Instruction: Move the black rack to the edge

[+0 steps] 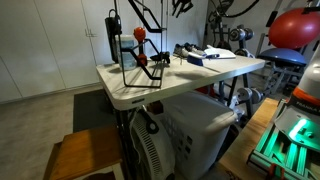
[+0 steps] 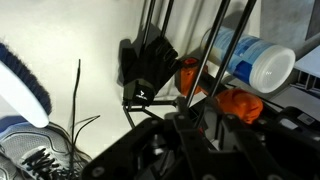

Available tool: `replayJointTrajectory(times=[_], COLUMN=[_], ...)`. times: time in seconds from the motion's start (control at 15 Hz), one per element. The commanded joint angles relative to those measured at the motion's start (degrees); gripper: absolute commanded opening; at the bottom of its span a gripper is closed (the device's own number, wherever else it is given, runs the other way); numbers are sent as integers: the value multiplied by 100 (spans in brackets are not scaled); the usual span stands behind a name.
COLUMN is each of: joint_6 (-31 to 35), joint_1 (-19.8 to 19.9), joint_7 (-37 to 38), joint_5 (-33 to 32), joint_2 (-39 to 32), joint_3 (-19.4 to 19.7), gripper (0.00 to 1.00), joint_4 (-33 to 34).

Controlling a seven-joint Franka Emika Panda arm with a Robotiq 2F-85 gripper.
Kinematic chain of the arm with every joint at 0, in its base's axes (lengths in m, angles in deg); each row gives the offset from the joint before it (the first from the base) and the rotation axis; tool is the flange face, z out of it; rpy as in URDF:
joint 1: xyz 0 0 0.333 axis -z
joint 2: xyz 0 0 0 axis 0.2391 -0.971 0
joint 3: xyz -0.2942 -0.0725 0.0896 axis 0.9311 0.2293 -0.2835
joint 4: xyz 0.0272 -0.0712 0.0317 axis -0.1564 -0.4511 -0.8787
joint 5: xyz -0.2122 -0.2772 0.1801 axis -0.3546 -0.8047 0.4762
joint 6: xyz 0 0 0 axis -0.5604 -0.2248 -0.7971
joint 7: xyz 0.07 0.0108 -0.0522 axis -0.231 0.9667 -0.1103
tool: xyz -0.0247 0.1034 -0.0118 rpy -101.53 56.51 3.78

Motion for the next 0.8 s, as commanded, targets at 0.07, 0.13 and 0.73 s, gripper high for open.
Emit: replayJointTrajectory(times=[0.07,0.13,0.73], joint_6=[364,444,885], joint_1=[27,21,9], joint_7=[9,54,312], joint_5=[109,100,541], joint_2=[-438,-543,-1338], joint_3=[9,3,-103], gripper=[67,74,100], joint_4=[63,94,453])
